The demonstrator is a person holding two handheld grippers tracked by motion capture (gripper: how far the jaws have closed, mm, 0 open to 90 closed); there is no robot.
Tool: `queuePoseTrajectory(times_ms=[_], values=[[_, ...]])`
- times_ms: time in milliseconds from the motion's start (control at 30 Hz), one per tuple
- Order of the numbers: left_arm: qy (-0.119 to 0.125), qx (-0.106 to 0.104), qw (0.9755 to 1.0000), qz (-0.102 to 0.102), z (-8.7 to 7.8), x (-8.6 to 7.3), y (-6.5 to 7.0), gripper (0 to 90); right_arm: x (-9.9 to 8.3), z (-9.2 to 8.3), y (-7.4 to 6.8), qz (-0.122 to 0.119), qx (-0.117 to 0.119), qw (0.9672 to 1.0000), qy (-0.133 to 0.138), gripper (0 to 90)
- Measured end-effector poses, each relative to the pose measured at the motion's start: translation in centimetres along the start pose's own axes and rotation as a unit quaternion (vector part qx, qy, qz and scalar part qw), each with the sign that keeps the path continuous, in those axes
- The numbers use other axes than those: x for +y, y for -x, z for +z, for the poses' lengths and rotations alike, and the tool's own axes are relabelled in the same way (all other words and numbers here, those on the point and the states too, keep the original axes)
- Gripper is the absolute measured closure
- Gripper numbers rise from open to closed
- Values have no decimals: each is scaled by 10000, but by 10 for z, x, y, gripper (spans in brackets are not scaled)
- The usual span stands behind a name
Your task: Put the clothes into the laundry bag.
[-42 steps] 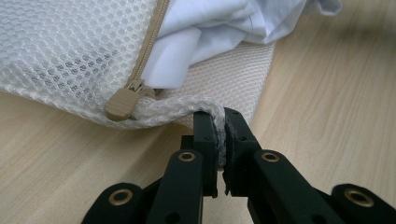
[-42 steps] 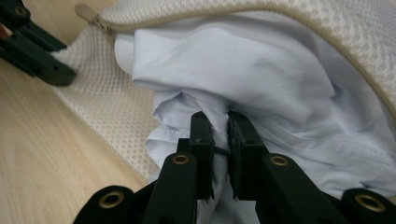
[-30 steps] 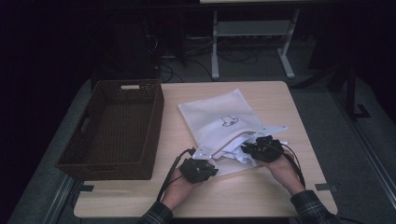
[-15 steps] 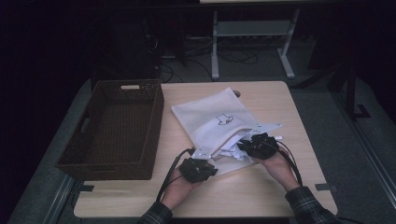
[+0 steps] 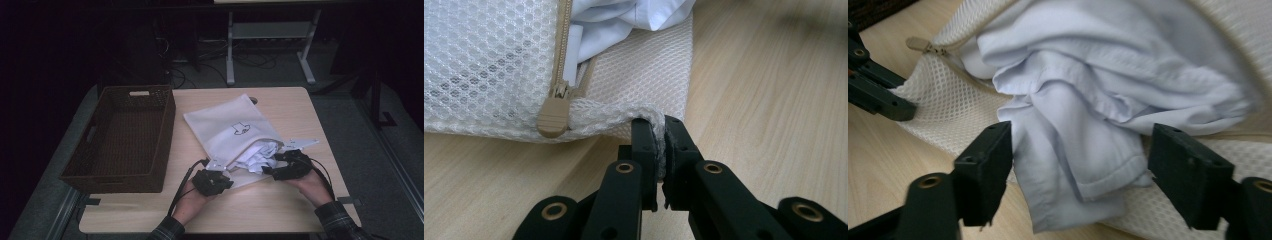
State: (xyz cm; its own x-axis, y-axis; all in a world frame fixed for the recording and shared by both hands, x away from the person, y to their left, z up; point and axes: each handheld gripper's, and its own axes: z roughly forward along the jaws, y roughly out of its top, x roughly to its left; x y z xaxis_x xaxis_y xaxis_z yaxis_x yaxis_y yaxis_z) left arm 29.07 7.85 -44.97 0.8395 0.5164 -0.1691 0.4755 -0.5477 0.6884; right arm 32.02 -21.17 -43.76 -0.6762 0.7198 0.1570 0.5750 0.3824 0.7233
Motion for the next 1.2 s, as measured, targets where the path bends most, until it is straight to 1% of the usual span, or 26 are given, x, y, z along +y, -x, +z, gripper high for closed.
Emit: queuePoseTrajectory(times_ms=[133, 233, 267, 367, 400, 433, 467, 500, 533, 600, 633, 733, 833, 967, 1067, 1133, 1200], values=[[-3, -10, 10000, -6, 0, 0, 0, 857, -1, 16, -4, 9, 5, 9999, -141, 189], [-18, -11, 10000, 4, 0, 0, 0, 856, -1, 26, -7, -116, -141, 9995, -262, 189], [-18, -8, 10000, 5, 0, 0, 0, 856, -2, 29, -7, -119, -185, 9993, -302, 207], [-12, -11, 10000, -2, 1, 0, 0, 856, -4, 35, -7, -200, -306, 9984, -438, 284], [-13, -11, 10000, -5, 1, 0, 0, 856, -5, 37, -8, -222, -295, 9982, -477, 330], [-12, -8, 10000, -9, 1, 0, 0, 856, -6, 38, -9, -303, -302, 9978, -503, 383], [-16, -11, 10000, -6, 1, -1, 0, 856, -7, 38, -10, -417, -368, 9971, -511, 428], [-15, -15, 10000, -8, 1, -1, -1, 856, -6, 37, -11, -488, -392, 9968, -498, 486], [-8, -18, 10000, -17, 1, -1, -1, 856, -7, 37, -11, -523, -391, 9968, -457, 522], [-18, -16, 10000, -15, 1, 0, 0, 856, -7, 36, -11, -543, -411, 9967, -433, 609], [-17, -12, 10000, -21, 1, 0, 0, 856, -7, 36, -11, -542, -379, 9969, -432, 640], [-20, -9, 10000, -19, 1, 0, 0, 856, -5, 37, -10, -455, -311, 9975, -452, 704], [-37, -12, 10000, -16, 2, -1, 0, 856, -4, 37, -10, -419, -238, 9980, -421, 763], [-55, -22, 10000, -16, 2, -1, 0, 856, -3, 38, -11, -393, -256, 9982, -372, 776], [-51, -36, 10000, -24, 2, -1, 0, 857, 2, 40, -12, -395, -238, 9983, -367, 777], [-52, -41, 10000, -23, 3, -1, 0, 856, 5, 42, -12, -341, -239, 9985, -343, 777], [-55, -51, 10000, -27, 3, -1, 0, 856, 8, 44, -12, -338, -241, 9986, -337, 778]])
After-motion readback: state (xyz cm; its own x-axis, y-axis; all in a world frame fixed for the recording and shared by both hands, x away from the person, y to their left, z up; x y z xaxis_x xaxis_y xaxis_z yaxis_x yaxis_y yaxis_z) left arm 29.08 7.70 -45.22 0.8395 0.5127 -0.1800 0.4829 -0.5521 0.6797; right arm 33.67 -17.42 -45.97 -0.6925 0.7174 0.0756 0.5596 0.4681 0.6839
